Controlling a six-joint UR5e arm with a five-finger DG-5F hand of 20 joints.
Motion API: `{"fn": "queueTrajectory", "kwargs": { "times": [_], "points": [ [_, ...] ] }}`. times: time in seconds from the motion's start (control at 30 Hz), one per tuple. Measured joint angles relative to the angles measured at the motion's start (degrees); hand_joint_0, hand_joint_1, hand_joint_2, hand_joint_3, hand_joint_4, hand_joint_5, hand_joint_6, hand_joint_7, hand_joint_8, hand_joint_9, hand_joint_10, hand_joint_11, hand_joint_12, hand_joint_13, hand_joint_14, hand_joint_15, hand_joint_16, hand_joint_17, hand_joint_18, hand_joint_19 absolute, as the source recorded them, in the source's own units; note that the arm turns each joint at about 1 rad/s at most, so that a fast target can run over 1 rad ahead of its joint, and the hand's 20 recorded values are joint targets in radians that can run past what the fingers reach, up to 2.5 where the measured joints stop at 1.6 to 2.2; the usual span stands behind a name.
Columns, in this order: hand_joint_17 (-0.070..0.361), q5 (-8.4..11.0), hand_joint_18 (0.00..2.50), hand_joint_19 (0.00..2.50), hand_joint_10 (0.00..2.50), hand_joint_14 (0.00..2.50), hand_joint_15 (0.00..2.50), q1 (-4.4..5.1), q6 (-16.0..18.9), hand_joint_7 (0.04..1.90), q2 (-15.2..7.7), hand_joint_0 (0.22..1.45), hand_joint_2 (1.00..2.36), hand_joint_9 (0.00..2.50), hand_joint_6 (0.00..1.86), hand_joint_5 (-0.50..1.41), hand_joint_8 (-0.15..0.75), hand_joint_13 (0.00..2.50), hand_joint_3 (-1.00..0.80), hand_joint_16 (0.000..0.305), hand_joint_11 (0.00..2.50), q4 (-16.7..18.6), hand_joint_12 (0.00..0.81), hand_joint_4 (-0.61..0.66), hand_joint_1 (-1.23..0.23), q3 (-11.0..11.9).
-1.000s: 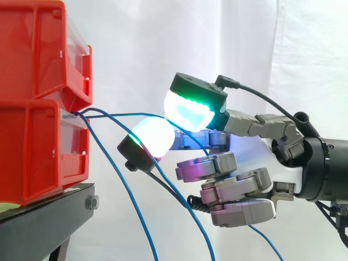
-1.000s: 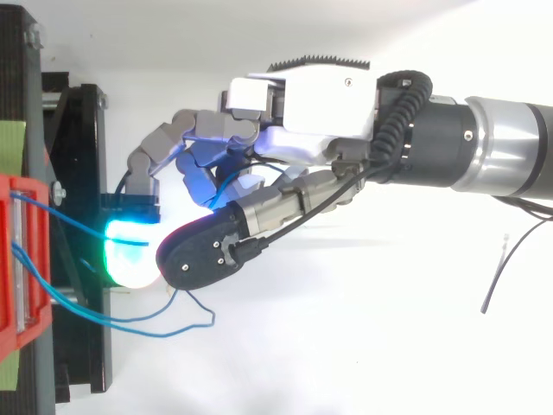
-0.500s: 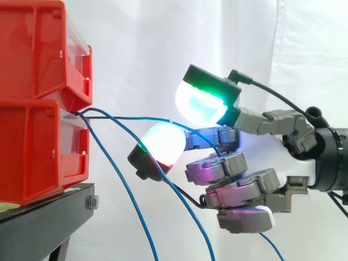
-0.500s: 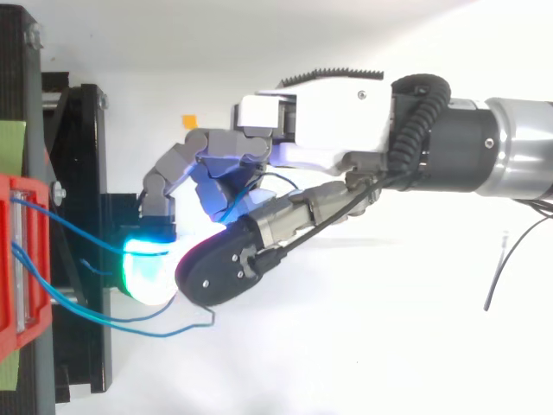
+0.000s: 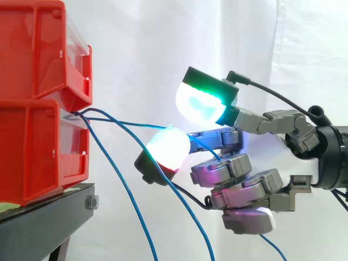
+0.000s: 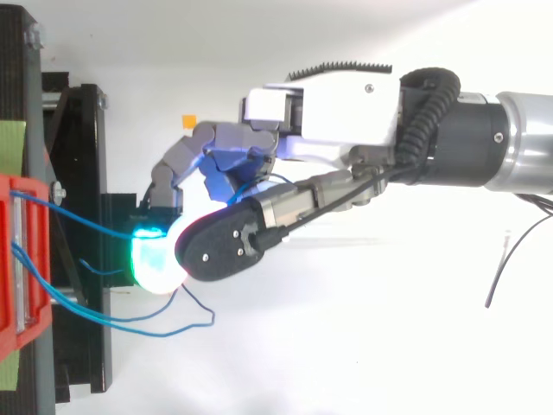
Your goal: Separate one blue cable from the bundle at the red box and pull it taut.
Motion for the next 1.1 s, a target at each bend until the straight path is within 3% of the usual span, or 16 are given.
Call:
{"fn": "queueTrajectory", "kwargs": {
  "times": [0.3,0.43,0.6,0.63,0.8,1.1],
  "points": [
    [0.145,4.37,1.49,0.87,2.5,2.5,1.13,-0.04,2.2,0.72,-0.4,0.53,1.0,0.45,0.9,-0.21,0.337,1.29,-0.5,0.064,1.82,0.1,0.532,0.09,-0.47,0.0],
    [0.163,5.22,1.79,0.75,2.5,2.5,1.14,0.13,2.0,0.73,-1.0,0.53,1.0,0.51,0.89,-0.2,0.349,1.42,-0.5,0.072,1.9,0.6,0.564,0.11,-0.48,0.0],
    [0.165,5.55,1.9,0.69,2.5,2.5,1.15,0.15,2.0,0.74,-2.7,0.53,1.0,0.56,0.89,-0.2,0.365,1.5,-0.5,0.073,1.95,3.4,0.585,0.11,-0.48,0.0],
    [0.166,5.53,1.94,0.67,2.5,2.5,1.16,0.11,2.0,0.75,-2.9,0.53,1.0,0.58,0.89,-0.2,0.363,1.51,-0.5,0.222,1.95,4.1,0.589,0.11,-0.48,0.0],
    [0.167,5.17,1.96,0.68,2.5,2.5,1.16,-0.13,2.1,0.75,-3.4,0.54,1.0,0.6,0.89,-0.19,0.366,1.53,-0.5,0.223,1.99,6.3,0.591,0.11,-0.48,0.0],
    [0.168,2.94,1.97,0.69,2.5,2.5,1.15,-0.28,2.2,0.75,-3.3,0.55,1.0,0.62,0.89,-0.19,0.358,1.53,-0.5,0.223,2.01,6.6,0.586,0.11,-0.5,0.0]
  ]
}}
